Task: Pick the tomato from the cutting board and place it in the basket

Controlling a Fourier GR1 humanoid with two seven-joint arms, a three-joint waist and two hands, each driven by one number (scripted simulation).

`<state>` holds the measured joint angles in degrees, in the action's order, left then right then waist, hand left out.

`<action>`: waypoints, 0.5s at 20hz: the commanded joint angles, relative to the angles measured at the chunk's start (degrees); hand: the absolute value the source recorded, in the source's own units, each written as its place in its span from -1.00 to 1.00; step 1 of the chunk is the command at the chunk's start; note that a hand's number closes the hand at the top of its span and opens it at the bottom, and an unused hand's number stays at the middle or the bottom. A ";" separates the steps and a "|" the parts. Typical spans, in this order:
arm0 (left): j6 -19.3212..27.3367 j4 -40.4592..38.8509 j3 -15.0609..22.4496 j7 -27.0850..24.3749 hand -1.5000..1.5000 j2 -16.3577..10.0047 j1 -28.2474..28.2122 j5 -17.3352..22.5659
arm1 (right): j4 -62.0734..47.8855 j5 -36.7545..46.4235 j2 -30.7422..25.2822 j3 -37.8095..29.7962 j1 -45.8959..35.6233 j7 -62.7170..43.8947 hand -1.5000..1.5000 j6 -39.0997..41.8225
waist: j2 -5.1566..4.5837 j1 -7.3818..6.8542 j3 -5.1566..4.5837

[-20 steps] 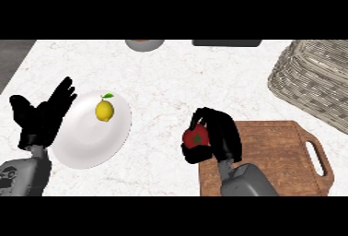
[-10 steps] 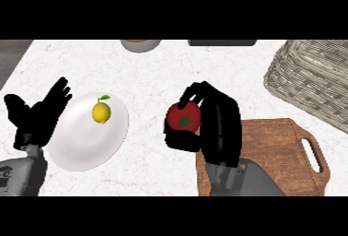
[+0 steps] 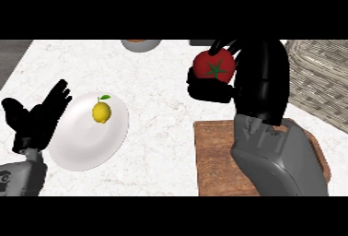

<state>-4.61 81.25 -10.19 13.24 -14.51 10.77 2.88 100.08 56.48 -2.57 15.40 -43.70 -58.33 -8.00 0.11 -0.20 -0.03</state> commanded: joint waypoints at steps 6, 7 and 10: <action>-0.03 -1.91 -0.79 0.57 0.00 -0.53 2.96 0.07 | -12.39 0.73 -5.13 -13.08 -10.06 3.52 1.00 -0.07 | -0.22 -0.25 0.01; -0.71 -0.10 0.18 -2.56 0.00 0.76 -2.33 -0.30 | -11.27 -0.42 -6.52 -14.77 -11.77 1.22 1.00 3.79 | -0.08 -0.38 0.01; -1.14 -1.20 -0.81 -0.25 0.00 -0.56 0.77 0.56 | -15.72 4.46 -8.90 -14.69 -13.65 -0.19 1.00 3.81 | -0.12 -0.31 -0.01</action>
<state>-4.02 79.86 -9.96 12.73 -13.72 12.05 2.17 88.92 58.43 -8.45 3.26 -53.76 -56.65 -6.31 -0.03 -0.31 -0.03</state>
